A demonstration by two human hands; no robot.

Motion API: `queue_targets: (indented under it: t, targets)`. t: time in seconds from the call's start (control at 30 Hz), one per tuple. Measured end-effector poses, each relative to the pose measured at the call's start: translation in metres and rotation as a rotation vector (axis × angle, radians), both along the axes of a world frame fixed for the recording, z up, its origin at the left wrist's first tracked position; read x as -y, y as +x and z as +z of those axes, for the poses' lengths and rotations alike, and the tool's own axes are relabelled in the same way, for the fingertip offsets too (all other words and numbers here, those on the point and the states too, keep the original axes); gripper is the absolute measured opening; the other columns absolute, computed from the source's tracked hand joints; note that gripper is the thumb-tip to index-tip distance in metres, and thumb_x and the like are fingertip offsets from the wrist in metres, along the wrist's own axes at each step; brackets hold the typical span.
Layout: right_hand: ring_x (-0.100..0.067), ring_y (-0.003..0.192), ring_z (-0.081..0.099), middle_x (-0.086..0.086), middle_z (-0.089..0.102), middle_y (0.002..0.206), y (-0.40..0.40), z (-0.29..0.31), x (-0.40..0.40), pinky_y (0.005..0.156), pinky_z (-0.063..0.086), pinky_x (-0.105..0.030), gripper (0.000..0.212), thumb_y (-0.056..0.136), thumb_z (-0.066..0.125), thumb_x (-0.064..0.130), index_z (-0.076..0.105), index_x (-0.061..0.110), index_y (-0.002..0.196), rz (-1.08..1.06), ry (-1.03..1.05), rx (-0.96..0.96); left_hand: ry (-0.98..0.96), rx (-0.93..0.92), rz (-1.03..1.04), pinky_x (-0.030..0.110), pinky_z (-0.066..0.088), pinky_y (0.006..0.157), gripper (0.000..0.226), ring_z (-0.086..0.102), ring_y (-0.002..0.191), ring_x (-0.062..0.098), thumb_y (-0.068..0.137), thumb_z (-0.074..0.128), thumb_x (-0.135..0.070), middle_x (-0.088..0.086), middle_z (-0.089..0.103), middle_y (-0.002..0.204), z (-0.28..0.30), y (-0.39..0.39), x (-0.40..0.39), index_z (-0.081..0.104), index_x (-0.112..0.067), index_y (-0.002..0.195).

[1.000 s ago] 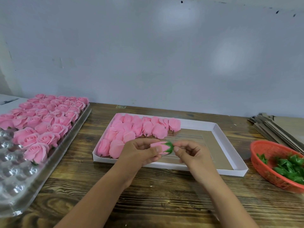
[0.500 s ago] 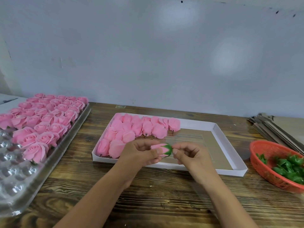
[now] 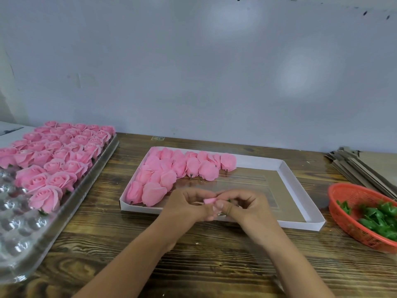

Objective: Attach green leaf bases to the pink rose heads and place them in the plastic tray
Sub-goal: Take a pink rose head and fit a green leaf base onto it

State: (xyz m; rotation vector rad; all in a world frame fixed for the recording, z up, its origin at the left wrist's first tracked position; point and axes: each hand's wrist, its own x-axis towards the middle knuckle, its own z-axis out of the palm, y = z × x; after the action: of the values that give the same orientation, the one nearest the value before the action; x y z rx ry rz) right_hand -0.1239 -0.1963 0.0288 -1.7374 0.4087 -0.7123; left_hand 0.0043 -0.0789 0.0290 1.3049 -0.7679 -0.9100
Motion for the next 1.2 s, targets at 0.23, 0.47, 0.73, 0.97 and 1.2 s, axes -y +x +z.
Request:
queue_targets:
  t: [0.23,0.47,0.73,0.97,1.2]
  targets:
    - [-0.009,0.074,0.064,-0.002,0.076,0.102,-0.011,0.011,0.008,0.061,0.054,-0.022,0.026,0.077,0.071,0.030,0.077,0.024,0.102,-0.039,0.211,0.135,-0.104,-0.033,0.079,0.021,0.058,0.075,0.031,0.075,0.091,0.019,0.068,0.085,-0.026,0.008,0.078,0.100,0.005,0.009,-0.002,0.079,-0.021,0.099]
    - [-0.012,0.072,0.070,-0.007,0.077,0.081,-0.008,0.009,0.007,0.071,0.059,-0.023,0.028,0.083,0.071,-0.001,0.081,0.025,0.079,-0.077,0.149,0.077,-0.097,-0.043,0.037,0.026,0.059,0.081,0.029,0.074,0.098,0.024,0.072,0.084,-0.022,0.009,0.078,0.105,0.003,0.010,-0.002,0.080,-0.022,0.100]
    - [-0.013,0.069,0.070,-0.010,0.076,0.076,-0.006,0.004,0.011,0.073,0.059,-0.024,0.029,0.081,0.074,-0.002,0.081,0.025,0.074,-0.071,0.106,0.016,-0.078,-0.042,0.042,0.022,0.059,0.077,0.031,0.075,0.093,0.021,0.067,0.087,-0.025,0.008,0.078,0.101,0.002,0.010,-0.001,0.081,-0.023,0.097]
    - [-0.014,0.074,0.071,-0.007,0.077,0.079,-0.007,0.000,0.012,0.075,0.059,-0.023,0.027,0.081,0.074,0.002,0.081,0.028,0.079,-0.055,0.100,0.000,-0.067,-0.042,0.048,0.021,0.059,0.073,0.028,0.076,0.091,0.019,0.065,0.087,-0.023,0.006,0.078,0.100,0.001,0.009,0.000,0.081,-0.023,0.093]
    - [-0.012,0.073,0.071,-0.005,0.077,0.079,-0.006,-0.002,0.012,0.075,0.058,-0.023,0.020,0.078,0.076,0.010,0.080,0.029,0.081,-0.050,0.103,-0.004,-0.051,-0.002,0.072,0.021,0.059,0.074,0.028,0.076,0.092,0.021,0.066,0.087,-0.024,0.005,0.079,0.099,-0.004,0.011,0.001,0.081,-0.026,0.093]
